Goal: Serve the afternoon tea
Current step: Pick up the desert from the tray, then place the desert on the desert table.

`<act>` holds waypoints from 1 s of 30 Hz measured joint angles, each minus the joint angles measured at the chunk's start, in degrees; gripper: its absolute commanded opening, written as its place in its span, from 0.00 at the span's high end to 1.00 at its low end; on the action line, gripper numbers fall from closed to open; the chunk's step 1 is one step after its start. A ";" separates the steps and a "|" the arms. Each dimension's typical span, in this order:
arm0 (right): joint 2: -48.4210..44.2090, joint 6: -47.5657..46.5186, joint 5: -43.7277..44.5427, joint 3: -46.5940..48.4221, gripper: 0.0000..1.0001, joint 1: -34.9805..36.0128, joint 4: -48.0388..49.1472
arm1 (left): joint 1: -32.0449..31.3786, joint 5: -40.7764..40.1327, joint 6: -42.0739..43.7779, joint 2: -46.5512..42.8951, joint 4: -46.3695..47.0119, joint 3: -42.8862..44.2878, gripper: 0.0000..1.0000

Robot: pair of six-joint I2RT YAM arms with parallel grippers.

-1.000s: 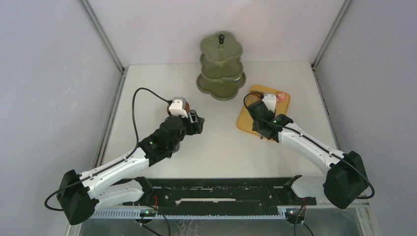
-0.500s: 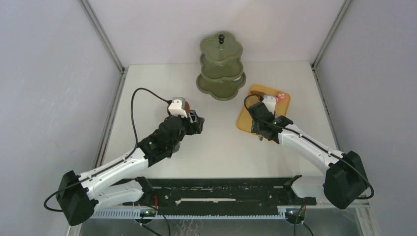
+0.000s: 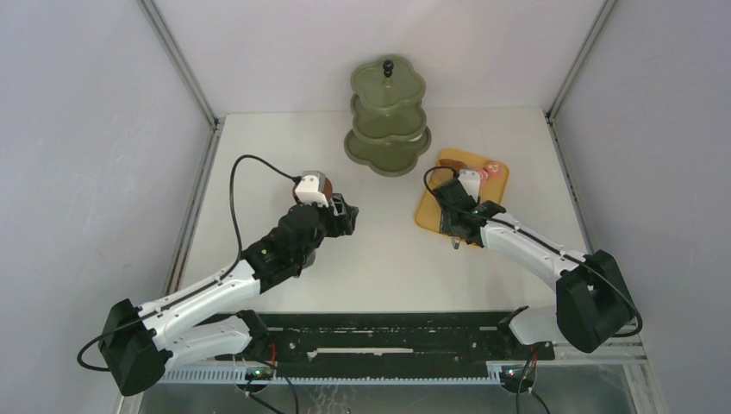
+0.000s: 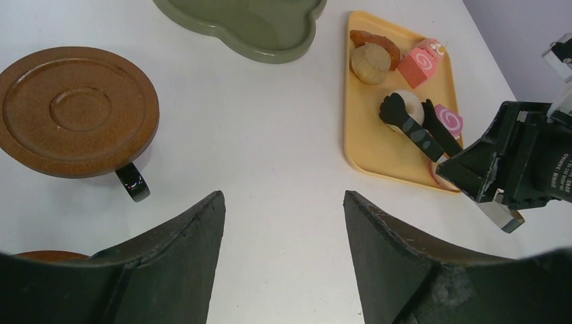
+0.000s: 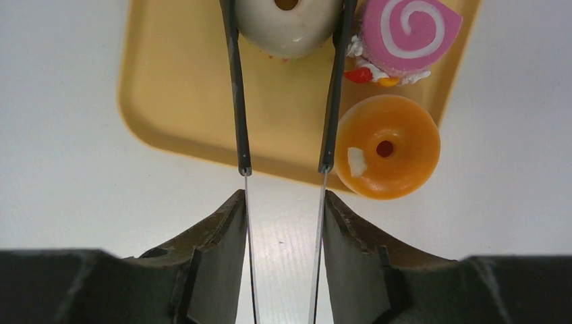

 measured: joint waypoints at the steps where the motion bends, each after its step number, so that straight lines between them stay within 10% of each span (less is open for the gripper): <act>1: 0.28 -0.04 -0.04 -0.09 0.53 -0.15 0.11 | 0.00 0.00 0.00 0.00 0.09 0.00 0.30; 9: 0.90 -0.90 0.31 -0.31 0.84 0.07 1.42 | 0.00 0.00 0.00 0.00 0.15 0.00 0.30; 30: -3.58 -1.14 5.18 0.68 0.87 13.88 2.62 | 0.00 -2.21 0.46 -4.87 -0.37 -2.82 0.29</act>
